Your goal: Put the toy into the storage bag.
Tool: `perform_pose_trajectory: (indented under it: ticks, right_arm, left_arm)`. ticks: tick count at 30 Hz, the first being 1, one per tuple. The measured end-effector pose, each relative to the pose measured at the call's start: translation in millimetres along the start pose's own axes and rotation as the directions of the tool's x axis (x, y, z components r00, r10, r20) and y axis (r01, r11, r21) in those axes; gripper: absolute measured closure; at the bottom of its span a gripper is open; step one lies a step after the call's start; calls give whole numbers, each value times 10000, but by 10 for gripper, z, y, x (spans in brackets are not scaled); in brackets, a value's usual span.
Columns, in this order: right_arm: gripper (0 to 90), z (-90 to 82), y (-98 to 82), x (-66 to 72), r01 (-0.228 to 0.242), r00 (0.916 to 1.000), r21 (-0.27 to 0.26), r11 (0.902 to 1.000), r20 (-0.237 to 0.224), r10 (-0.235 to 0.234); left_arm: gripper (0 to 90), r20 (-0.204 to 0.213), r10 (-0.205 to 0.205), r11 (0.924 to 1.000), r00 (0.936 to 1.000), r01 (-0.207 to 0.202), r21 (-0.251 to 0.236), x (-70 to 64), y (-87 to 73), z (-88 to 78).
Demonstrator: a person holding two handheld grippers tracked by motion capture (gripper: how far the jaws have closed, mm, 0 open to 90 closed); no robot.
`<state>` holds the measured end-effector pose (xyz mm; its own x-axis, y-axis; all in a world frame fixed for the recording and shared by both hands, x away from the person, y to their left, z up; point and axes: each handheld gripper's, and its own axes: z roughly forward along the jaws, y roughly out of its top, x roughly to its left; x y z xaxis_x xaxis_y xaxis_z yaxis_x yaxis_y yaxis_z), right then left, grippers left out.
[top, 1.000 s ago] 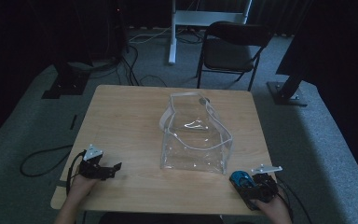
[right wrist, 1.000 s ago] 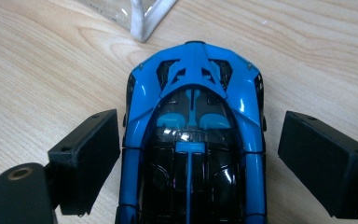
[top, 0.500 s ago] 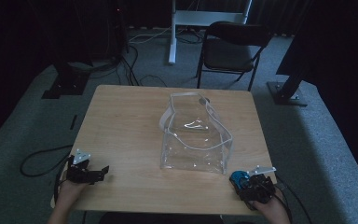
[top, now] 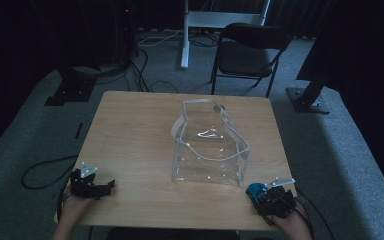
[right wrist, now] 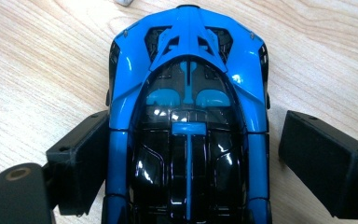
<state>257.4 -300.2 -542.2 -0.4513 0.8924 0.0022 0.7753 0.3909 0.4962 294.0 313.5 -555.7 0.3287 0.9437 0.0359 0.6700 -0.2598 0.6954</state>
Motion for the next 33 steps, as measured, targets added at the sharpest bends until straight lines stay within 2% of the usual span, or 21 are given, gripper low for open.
perform_pose_trajectory:
  ticks: [4,7,9,10,15,17,20,23,27,31,33]
  right_arm:
    - [120,1,20,2,-62,10000,168,9998,40,61]
    - [177,-14,48,18,90,10000,350,9993,-25,-89]
    - [248,-33,65,43,235,9996,419,9988,-135,-230]
    - [248,-34,73,56,231,9997,472,9986,-93,-227]
    - [251,-36,85,66,67,10000,592,9982,2,-68]
    - [253,-46,87,46,-163,9998,619,9980,-137,172]
    - [255,-63,74,-1,-486,9980,536,9974,-388,507]
    - [257,-89,78,-25,-561,9973,430,9975,-441,580]
    - [262,-157,103,-64,-849,9948,43,9964,-567,850]
    - [263,-253,142,-105,-829,9949,-279,9962,-605,811]
    - [263,-304,165,-137,-976,9931,-534,9938,-709,937]
  left_arm:
    - [22,46,-187,9998,9998,187,8,15,-12,4]
    - [22,36,-193,9998,9998,193,12,22,-14,3]
    - [22,42,-200,9998,9998,200,-34,26,-20,4]
    - [22,32,-205,9998,9998,205,-34,26,-20,4]
    - [22,151,-83,10000,9999,84,-52,33,-22,4]
    - [22,142,-90,9999,9999,90,-47,32,-22,3]
    - [22,113,-117,9999,9999,117,-48,30,-22,3]
    - [22,88,-148,9999,9999,148,-38,27,-21,4]
    - [23,30,-218,9998,9998,218,-45,21,-18,6]
    - [26,23,-243,9997,9997,243,-52,23,-18,6]
    - [26,22,-240,9997,9997,240,-52,23,-18,6]
